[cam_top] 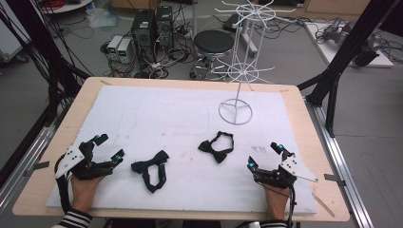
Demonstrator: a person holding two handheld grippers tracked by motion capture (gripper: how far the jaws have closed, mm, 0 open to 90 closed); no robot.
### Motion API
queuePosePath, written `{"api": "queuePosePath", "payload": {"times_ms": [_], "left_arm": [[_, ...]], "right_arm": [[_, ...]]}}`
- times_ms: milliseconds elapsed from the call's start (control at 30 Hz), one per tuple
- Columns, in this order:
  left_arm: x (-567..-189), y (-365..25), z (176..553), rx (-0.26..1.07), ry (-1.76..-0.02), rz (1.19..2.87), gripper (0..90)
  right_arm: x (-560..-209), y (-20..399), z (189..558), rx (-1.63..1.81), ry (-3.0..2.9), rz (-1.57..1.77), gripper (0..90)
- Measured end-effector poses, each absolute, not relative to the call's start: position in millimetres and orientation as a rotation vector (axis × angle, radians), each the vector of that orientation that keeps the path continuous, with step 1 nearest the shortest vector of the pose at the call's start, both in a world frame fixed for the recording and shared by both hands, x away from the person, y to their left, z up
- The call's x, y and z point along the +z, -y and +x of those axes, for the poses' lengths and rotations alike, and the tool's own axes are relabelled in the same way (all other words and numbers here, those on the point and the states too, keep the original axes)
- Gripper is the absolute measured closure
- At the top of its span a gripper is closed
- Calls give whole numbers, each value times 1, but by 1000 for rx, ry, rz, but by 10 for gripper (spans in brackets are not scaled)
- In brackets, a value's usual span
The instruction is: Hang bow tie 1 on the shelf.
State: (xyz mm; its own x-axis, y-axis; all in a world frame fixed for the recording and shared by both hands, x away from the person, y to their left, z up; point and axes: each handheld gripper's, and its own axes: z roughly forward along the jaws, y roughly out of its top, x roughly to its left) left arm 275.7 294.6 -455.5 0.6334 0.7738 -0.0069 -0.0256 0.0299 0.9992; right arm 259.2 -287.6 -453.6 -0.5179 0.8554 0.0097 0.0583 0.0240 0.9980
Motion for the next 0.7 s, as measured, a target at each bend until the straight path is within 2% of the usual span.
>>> {"api": "queuePosePath", "payload": {"times_ms": [700], "left_arm": [[-447, -298, 277, 684, -691, 1421, 134]], "right_arm": [[-454, 288, 259, 1563, -1650, 944, 10]]}}
